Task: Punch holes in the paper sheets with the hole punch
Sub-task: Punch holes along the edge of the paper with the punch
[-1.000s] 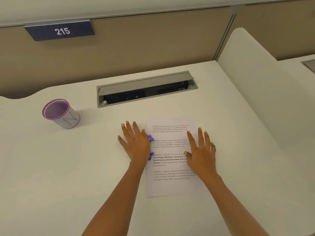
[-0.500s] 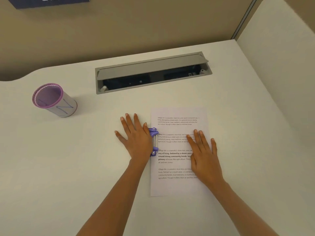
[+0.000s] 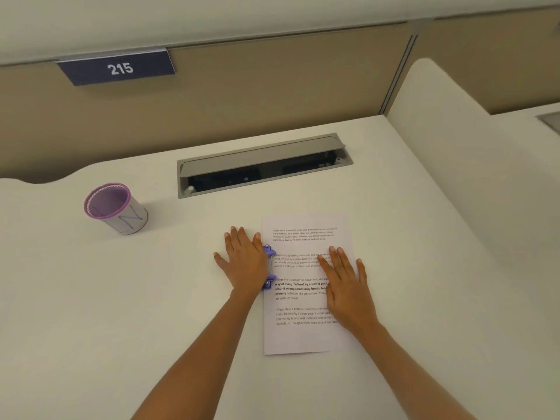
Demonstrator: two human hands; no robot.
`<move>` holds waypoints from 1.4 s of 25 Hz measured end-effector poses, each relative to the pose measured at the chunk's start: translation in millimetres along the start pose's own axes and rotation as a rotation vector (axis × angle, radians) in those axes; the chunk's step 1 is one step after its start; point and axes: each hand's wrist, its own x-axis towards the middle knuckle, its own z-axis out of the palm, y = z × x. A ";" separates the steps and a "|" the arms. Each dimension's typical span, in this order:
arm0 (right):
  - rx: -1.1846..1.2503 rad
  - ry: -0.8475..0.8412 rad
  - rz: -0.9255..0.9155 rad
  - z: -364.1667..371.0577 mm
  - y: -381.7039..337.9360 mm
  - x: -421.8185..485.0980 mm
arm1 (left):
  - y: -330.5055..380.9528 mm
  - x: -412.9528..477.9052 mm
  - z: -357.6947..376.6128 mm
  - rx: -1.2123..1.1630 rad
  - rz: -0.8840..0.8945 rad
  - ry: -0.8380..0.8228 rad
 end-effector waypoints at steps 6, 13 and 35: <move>0.012 -0.013 -0.006 0.5 0.9 -1.5 | -12.4 -25.7 -33.1 -0.344 -0.195 0.058; 0.128 -0.034 -0.032 -12.3 0.1 1.0 | -51.5 -108.9 -28.4 -0.303 -0.189 -0.072; 0.268 -0.137 0.713 -53.3 -20.4 -3.7 | -20.6 -102.5 -29.2 -0.210 -0.220 -0.238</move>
